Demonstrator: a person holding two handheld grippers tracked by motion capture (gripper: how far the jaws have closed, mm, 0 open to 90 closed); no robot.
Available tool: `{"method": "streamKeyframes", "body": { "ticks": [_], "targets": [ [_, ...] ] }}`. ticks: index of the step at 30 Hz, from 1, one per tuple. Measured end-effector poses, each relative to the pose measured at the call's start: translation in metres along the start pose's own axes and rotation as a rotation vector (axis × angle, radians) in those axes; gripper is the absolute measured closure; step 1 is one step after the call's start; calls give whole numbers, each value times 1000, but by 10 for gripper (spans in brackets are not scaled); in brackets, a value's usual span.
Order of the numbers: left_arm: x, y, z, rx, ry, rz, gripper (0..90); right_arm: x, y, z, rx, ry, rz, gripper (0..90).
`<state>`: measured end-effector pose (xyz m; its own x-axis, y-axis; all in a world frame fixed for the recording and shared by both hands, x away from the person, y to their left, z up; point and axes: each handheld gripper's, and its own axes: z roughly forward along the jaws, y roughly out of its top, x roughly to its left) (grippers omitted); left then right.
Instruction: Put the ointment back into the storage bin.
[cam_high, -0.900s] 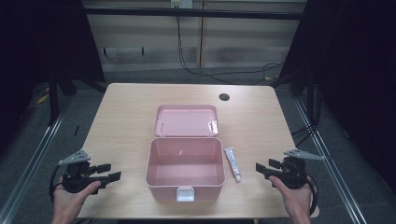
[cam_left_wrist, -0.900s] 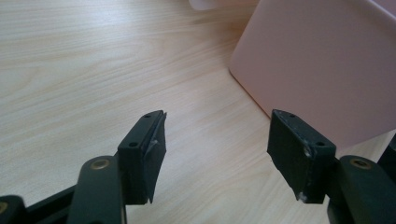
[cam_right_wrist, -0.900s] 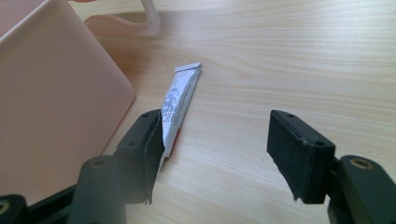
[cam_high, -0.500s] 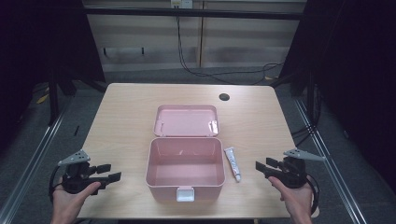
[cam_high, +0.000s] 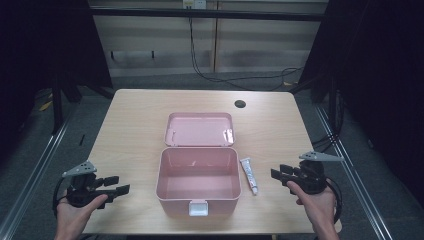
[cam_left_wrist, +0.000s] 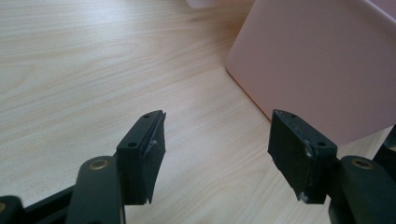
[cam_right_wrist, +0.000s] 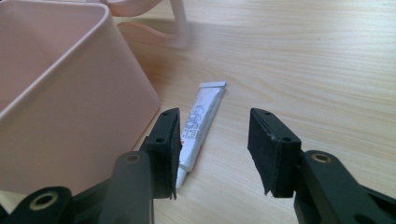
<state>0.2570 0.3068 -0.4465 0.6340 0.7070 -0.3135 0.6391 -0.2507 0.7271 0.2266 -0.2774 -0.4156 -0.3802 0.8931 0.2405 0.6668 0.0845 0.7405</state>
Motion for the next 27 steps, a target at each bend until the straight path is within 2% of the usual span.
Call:
{"method": "streamKeyframes", "body": {
  "ticks": [4, 5, 8, 13, 14, 15, 17, 18, 19, 20, 21, 22, 27],
  "targets": [
    [-2, 1, 1, 5, 1, 5, 364, 2, 7, -2, 32, 4, -4, 556],
    [-2, 0, 1, 6, 0, 7, 364, 2, 9, -2, 44, 1, -18, 556],
    [-2, 0, 1, 7, 2, 6, 363, 1, 13, 0, 105, 30, -11, 538],
    [-1, 0, 1, 14, 3, 11, 363, 3, 17, 9, 202, 37, -2, 527],
    [-1, 0, 1, 14, 3, 11, 363, 3, 17, 9, 202, 37, -2, 527],
    [-1, 0, 1, 11, 1, 6, 362, 3, 21, 13, 236, 47, -1, 528],
    [-1, 0, 1, 11, 2, 6, 361, 4, 22, 14, 248, 45, -2, 533],
    [-1, 0, 1, 12, 0, 4, 361, 6, 26, 18, 300, 49, -10, 534],
    [-1, 0, 1, 12, 0, 4, 361, 6, 26, 18, 300, 49, -10, 534],
    [-1, 0, 2, 15, -1, 7, 361, 8, 28, 21, 340, 56, -1, 518],
    [-1, 0, 2, 15, -1, 7, 361, 8, 28, 21, 340, 56, -1, 518],
    [-1, 0, 2, 18, -1, 9, 361, 10, 29, 25, 392, 57, 4, 501],
    [-1, 0, 2, 16, 0, 8, 361, 10, 31, 30, 428, 48, -1, 484]
  ]
}}
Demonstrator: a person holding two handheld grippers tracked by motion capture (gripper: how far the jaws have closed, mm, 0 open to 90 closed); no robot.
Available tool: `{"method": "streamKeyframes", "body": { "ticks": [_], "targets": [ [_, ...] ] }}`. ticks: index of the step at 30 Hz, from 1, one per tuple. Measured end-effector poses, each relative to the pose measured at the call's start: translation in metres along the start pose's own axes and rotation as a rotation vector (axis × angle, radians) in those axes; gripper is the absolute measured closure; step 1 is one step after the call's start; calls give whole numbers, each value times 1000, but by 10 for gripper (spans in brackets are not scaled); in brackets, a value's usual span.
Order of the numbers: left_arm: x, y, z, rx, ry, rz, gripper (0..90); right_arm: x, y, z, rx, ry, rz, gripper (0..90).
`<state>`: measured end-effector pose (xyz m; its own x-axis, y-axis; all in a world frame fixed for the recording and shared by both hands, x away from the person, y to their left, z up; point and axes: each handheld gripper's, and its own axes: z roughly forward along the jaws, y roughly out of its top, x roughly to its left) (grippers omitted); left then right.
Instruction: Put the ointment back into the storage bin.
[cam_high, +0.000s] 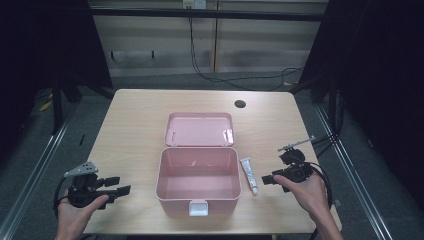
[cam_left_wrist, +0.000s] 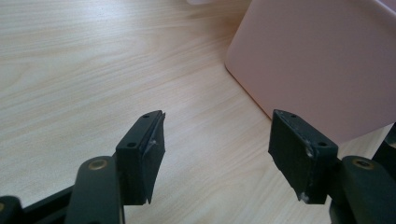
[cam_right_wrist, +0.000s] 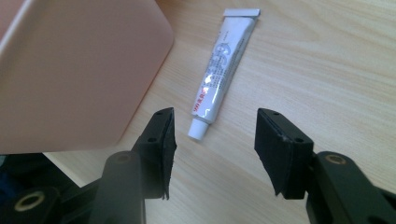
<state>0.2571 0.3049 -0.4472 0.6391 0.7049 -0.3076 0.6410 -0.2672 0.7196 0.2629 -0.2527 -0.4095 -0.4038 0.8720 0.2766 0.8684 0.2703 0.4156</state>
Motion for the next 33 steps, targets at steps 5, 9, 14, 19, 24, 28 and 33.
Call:
{"method": "streamKeyframes", "body": {
  "ticks": [5, 9, 14, 19, 24, 28, 33],
  "targets": [
    [0, 0, 0, 0, -1, -4, 361, 0, 7, 1, 53, -9, -12, 536],
    [0, 0, 0, 1, 0, -2, 361, 4, 13, 1, 85, -22, -15, 569],
    [0, 0, 0, -1, -6, -3, 358, 5, 19, 5, 124, -32, -12, 584],
    [0, 0, 1, 4, -8, -1, 355, 6, 27, 9, 153, -40, -13, 597],
    [0, 0, 0, 1, -3, -3, 355, 10, 32, 14, 208, -50, -20, 604],
    [0, 0, 1, 3, -2, -3, 355, 9, 38, 22, 249, -48, -5, 621],
    [-1, 0, 1, 6, -5, -5, 355, 12, 43, 29, 312, -64, -11, 595]
  ]
}}
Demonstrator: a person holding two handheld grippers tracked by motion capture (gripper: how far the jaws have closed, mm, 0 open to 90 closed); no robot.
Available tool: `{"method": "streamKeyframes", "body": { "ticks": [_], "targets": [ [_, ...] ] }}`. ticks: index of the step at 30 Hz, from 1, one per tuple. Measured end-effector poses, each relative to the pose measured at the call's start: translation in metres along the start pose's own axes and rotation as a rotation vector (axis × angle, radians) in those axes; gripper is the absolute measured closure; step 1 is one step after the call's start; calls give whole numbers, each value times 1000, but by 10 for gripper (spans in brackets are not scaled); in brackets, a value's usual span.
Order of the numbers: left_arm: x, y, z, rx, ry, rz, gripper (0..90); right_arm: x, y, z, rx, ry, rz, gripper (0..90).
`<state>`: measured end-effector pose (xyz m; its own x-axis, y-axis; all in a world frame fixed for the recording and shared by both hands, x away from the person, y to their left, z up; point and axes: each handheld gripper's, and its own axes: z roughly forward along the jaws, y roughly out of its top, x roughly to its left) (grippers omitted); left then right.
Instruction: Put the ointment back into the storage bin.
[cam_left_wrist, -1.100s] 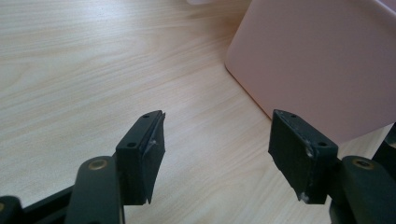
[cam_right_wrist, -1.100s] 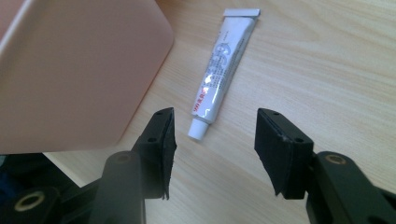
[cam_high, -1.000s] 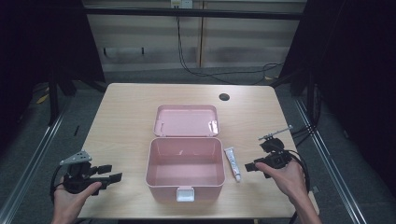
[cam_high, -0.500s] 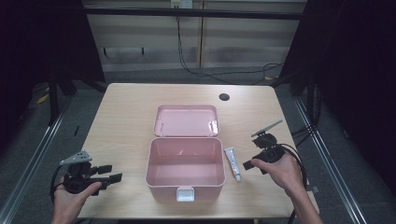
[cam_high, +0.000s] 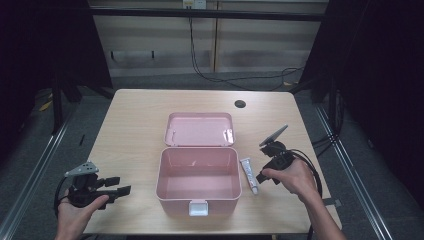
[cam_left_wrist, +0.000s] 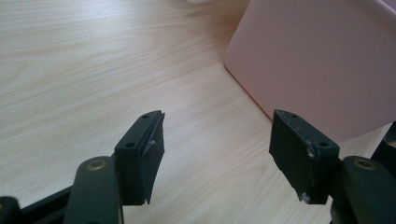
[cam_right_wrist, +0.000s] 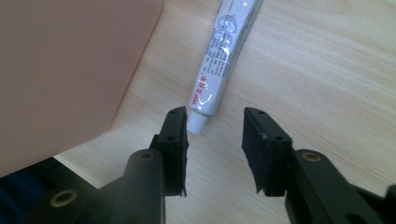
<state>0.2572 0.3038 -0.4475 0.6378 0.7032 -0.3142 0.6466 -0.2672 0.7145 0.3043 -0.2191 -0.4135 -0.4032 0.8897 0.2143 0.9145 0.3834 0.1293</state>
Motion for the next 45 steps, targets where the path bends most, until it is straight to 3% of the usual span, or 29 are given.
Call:
{"method": "streamKeyframes", "body": {
  "ticks": [15, 31, 45],
  "targets": [
    [0, 0, 0, 2, -2, -2, 352, 9, 22, 17, 104, -30, 3, 613],
    [1, 0, 1, 15, -4, 4, 328, 8, 32, 35, 122, -43, 40, 647],
    [1, 0, 1, 13, -8, -1, 326, 10, 38, 47, 137, -84, 54, 637]
  ]
}}
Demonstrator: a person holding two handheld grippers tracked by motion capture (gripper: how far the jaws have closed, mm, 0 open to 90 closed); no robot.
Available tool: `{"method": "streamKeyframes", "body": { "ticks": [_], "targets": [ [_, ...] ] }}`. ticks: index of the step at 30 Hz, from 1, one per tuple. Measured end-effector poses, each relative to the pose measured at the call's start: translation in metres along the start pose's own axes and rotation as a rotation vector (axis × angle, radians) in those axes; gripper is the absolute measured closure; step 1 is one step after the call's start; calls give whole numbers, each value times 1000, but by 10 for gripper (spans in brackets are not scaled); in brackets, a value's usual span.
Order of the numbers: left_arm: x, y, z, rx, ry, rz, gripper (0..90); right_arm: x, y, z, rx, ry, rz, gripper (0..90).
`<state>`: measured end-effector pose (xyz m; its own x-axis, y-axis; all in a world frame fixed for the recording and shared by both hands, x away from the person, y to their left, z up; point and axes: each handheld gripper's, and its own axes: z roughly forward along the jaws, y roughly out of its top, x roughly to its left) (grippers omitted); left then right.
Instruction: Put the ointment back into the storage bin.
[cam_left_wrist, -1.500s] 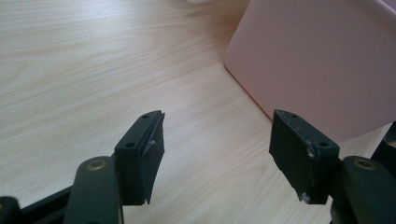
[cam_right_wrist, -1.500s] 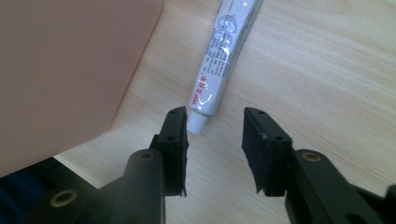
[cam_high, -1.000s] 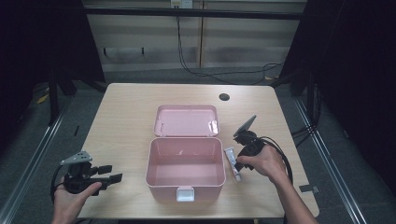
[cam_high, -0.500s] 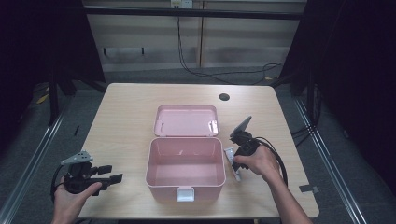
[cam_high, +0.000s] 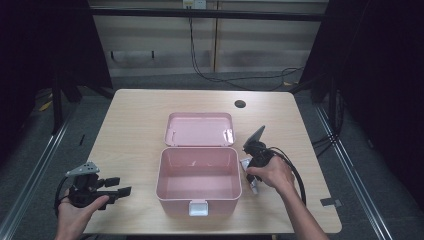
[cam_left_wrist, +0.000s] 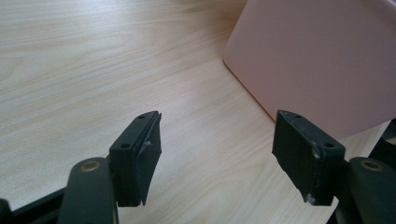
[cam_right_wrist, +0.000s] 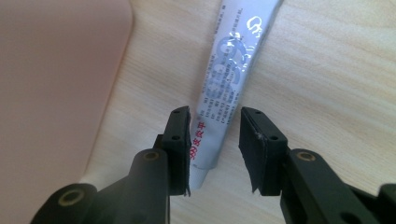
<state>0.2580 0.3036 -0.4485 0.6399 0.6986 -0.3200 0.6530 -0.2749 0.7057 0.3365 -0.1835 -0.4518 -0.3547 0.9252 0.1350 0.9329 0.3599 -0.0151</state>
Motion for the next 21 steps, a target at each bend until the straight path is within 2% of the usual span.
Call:
{"method": "streamKeyframes", "body": {
  "ticks": [2, 4, 9, 21],
  "targets": [
    [0, 0, 0, 3, 0, 3, 326, 1, 0, 1, -1, 7, 0, 637],
    [0, 0, 0, 3, -1, 3, 326, 2, 2, 3, 2, -6, -10, 637],
    [0, 0, 1, 12, -4, 2, 330, 3, 5, 7, 10, -21, 6, 652],
    [0, 0, 1, 7, -2, -2, 330, 3, 7, 14, 24, -40, 0, 681]
  ]
}}
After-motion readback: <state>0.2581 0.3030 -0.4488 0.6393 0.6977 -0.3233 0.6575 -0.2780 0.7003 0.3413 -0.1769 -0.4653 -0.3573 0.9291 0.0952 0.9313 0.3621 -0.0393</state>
